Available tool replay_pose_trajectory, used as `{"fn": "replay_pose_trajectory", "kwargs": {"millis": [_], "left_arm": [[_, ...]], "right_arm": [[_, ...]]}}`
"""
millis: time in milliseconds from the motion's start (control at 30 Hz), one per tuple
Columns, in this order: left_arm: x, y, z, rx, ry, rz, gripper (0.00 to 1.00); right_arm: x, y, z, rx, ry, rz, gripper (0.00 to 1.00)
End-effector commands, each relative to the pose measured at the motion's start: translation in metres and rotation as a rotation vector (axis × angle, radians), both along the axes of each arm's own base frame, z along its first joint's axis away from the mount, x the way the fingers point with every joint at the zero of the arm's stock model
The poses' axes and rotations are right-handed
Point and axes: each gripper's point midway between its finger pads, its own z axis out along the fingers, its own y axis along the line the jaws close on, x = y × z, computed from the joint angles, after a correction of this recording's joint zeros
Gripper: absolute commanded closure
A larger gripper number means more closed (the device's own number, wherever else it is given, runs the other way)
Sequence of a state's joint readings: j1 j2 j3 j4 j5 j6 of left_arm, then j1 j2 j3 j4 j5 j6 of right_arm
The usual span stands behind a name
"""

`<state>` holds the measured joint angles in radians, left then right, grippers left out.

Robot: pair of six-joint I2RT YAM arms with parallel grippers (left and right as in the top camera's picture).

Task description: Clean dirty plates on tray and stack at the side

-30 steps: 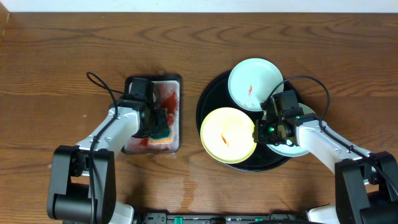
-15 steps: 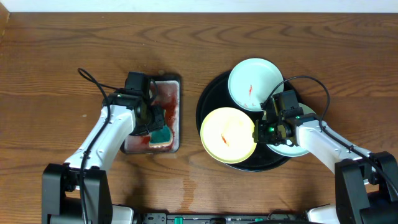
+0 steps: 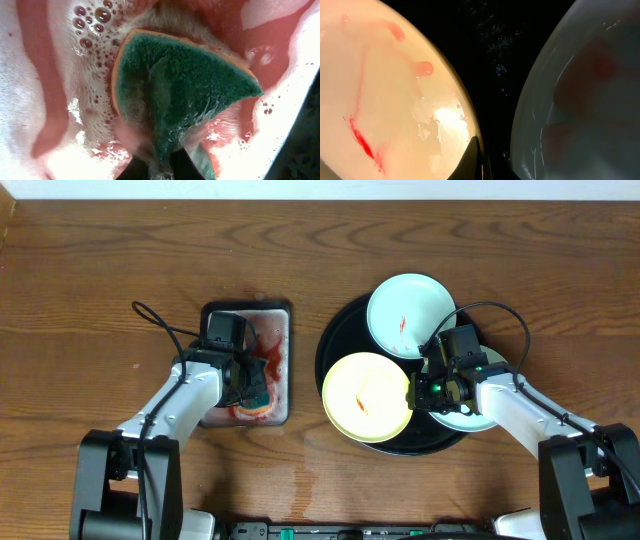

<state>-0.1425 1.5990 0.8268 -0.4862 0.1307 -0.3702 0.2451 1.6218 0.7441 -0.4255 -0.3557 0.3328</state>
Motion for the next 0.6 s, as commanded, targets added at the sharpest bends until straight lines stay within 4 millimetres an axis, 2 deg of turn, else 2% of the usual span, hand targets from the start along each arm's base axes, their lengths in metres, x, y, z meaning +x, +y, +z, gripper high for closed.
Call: {"fn": "replay_pose_trajectory", "kwargs": {"millis": [0,300,567], "left_arm": [[-0.003,0.006,0.0,0.033,0.026,0.009,0.93],[0.01,0.003,0.05,0.03,0.021,0.003,0.92],[0.007,0.008,0.057,0.065,0.036,-0.029,0.93]], "right_arm": [[-0.008,-0.012,-0.013,-0.058,0.039,-0.028,0.99],[-0.008,-0.012,-0.013,-0.054,0.042,-0.027,0.99],[-0.009,-0.01,-0.012,-0.042,0.046,-0.024,0.99]]}}
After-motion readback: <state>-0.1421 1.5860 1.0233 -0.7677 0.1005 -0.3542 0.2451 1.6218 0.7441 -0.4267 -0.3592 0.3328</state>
